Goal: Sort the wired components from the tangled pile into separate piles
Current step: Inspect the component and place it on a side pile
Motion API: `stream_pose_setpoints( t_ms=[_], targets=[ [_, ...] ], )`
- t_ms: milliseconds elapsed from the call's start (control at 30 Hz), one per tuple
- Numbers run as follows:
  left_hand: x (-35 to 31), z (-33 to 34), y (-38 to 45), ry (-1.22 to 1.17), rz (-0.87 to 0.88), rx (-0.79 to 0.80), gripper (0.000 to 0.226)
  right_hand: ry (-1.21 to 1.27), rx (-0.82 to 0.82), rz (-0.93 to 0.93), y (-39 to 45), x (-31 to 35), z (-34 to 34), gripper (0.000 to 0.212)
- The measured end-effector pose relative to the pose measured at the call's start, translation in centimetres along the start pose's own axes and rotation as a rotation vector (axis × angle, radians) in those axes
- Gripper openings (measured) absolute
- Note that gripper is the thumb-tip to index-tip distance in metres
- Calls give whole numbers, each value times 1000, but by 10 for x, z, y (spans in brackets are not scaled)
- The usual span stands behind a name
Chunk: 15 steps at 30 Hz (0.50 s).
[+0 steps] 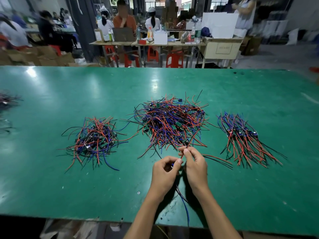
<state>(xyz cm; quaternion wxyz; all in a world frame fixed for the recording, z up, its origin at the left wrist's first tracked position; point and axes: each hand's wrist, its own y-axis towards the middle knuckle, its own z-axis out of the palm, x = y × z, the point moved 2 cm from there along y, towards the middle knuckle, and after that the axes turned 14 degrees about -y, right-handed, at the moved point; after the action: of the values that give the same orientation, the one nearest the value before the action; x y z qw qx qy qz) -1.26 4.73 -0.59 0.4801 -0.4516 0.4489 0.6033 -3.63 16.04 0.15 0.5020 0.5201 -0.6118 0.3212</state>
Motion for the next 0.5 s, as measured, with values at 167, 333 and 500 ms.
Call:
stream_pose_setpoints(
  t_ms=[167, 333, 500],
  targets=[
    [2, -1, 1, -14, -12, 4, 16, 103, -46, 125, 25, 20, -4, 27],
    [0, -2, 1, -19, -28, 1, 16, 208, 14, 219, 41, 37, -12, 25],
    [-2, -1, 0, -3, -48, 25, 13, 479, 108, 387, 43, 36, -8, 20]
  ],
)
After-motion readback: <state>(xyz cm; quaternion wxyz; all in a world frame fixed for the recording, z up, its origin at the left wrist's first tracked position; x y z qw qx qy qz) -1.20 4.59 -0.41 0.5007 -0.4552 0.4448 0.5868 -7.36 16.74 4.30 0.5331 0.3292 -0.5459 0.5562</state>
